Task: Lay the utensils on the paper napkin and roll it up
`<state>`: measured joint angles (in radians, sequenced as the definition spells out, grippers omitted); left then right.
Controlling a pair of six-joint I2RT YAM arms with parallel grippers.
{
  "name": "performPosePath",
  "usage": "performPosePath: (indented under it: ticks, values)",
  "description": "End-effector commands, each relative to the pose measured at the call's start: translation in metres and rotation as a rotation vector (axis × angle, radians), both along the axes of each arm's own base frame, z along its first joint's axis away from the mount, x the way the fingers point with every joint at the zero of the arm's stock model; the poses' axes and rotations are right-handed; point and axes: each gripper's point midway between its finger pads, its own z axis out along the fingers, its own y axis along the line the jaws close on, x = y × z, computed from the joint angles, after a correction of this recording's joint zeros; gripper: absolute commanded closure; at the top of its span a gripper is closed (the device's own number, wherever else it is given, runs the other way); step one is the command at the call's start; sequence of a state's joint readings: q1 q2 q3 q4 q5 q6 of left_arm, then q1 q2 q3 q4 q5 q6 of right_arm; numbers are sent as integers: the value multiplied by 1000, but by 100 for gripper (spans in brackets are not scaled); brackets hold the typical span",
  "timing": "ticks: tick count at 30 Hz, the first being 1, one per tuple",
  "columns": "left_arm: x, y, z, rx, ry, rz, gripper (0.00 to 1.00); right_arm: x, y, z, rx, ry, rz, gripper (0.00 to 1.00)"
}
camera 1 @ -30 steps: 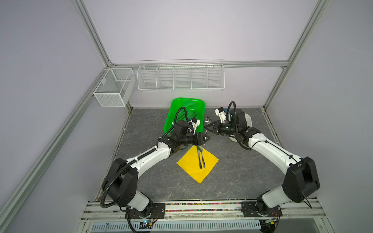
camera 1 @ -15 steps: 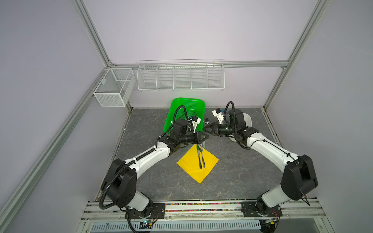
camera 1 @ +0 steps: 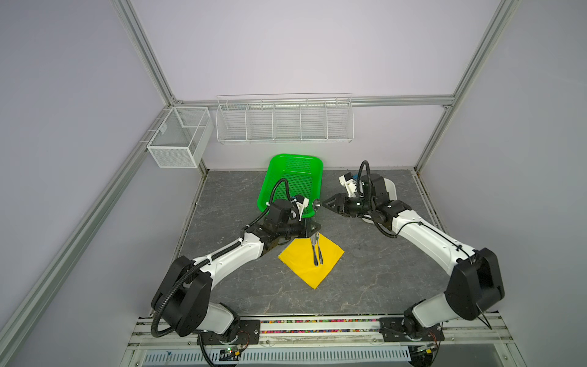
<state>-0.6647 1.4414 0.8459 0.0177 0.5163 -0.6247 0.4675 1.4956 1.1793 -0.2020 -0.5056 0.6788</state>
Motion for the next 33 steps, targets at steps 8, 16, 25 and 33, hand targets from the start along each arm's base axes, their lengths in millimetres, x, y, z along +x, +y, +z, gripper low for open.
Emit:
performPosePath:
  ticks: [8,16,25,33]
  values:
    - [-34,20,-66,52,260,32,100,-14,-30,-45,-116,88,-132,56]
    - [-21,14,-90,27,361,82,100,-19,-22,-47,-129,89,-110,56]
    - [-4,15,-110,50,360,160,100,-21,-25,-51,-159,94,-113,56]
    - [2,17,-122,94,330,160,100,-22,-23,-51,-165,93,-101,56]
